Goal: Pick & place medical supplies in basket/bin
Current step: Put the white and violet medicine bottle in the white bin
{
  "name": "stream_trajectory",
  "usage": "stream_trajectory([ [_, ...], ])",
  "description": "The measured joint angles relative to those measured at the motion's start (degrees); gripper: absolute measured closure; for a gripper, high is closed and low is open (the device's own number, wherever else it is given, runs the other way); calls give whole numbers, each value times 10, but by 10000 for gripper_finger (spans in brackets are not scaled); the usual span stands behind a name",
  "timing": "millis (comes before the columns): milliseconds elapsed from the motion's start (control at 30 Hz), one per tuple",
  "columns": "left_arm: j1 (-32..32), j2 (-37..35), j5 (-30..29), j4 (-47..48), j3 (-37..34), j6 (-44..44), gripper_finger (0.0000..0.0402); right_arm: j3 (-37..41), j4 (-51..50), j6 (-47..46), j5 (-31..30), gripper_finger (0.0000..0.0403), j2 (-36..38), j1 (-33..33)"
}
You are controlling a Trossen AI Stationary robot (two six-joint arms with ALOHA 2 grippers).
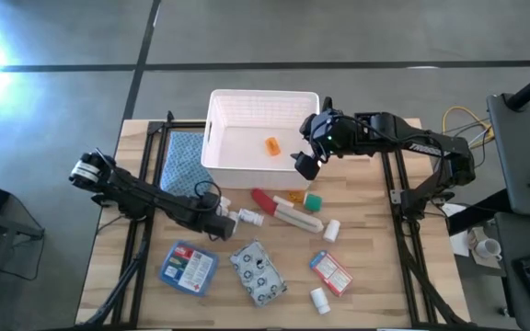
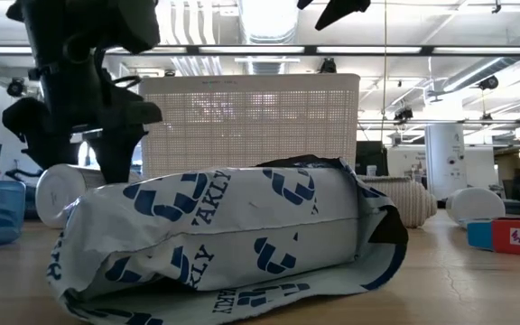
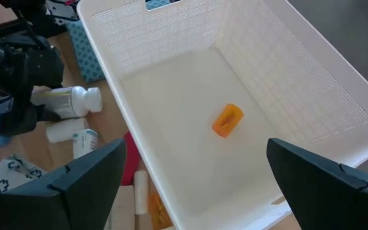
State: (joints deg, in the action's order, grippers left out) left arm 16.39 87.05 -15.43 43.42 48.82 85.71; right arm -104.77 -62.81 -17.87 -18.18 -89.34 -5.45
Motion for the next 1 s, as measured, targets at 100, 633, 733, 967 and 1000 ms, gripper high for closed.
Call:
stream_trajectory([
  [100,0,0,2,-11,-13,4,92,0,0,-1,0,35,0,0],
  [633,5,-4,59,-5,4,2,157,0,1,1,0,35,0,0],
  [733,18,-14,56,2,29,1,164,0,2,3,0,35,0,-2],
  [967,44,-56,-38,122,131,-6,160,0,6,3,2,35,0,-2],
  [1000,48,-62,-60,134,149,-16,160,0,6,3,2,35,0,-2],
])
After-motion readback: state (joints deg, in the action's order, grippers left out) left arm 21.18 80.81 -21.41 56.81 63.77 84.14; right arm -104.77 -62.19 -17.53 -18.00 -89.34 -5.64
